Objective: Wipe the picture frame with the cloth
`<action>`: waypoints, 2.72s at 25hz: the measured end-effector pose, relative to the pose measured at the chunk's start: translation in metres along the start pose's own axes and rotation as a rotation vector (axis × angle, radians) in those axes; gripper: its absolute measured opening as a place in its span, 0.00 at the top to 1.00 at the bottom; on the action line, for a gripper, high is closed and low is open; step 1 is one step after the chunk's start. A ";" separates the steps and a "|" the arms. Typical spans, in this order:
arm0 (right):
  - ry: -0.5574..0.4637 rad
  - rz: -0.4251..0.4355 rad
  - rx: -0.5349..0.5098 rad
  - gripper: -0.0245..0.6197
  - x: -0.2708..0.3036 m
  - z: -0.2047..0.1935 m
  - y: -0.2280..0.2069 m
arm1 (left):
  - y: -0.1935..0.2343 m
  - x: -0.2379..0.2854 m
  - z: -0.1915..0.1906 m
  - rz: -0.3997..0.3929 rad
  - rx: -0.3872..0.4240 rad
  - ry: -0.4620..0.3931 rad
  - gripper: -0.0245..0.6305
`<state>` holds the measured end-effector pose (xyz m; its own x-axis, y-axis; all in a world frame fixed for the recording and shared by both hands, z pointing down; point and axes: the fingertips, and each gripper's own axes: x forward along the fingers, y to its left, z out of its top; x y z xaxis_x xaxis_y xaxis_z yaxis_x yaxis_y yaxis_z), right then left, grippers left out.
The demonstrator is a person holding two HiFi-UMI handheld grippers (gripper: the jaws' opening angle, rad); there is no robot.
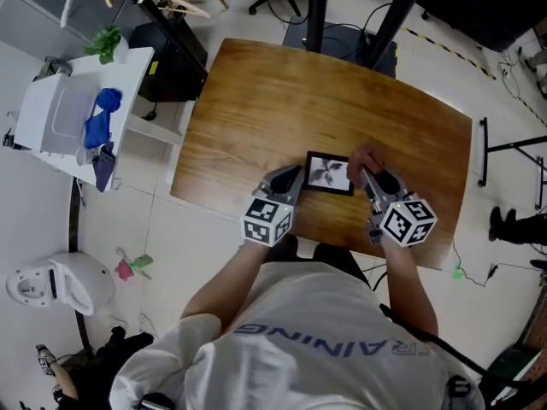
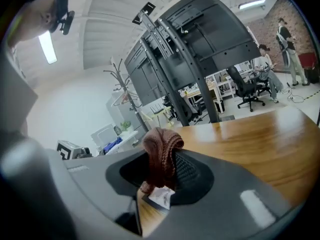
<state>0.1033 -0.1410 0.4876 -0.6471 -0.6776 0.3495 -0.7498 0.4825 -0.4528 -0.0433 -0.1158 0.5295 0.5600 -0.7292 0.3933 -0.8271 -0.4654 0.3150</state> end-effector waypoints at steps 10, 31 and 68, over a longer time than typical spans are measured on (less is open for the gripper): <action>0.165 0.088 0.007 0.78 0.068 -0.049 0.016 | -0.004 0.033 -0.085 -0.026 -0.045 0.184 0.96; 0.349 0.083 0.062 0.78 0.127 -0.112 0.015 | -0.003 0.037 -0.130 -0.036 -0.034 0.324 0.96; 0.289 -0.102 0.092 0.77 0.049 -0.089 -0.070 | -0.001 0.039 -0.130 0.015 -0.085 0.335 0.96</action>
<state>0.1115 -0.1580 0.6095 -0.5917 -0.5274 0.6096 -0.8056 0.3592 -0.4712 -0.0144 -0.0781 0.6565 0.5436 -0.5239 0.6557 -0.8365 -0.4017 0.3726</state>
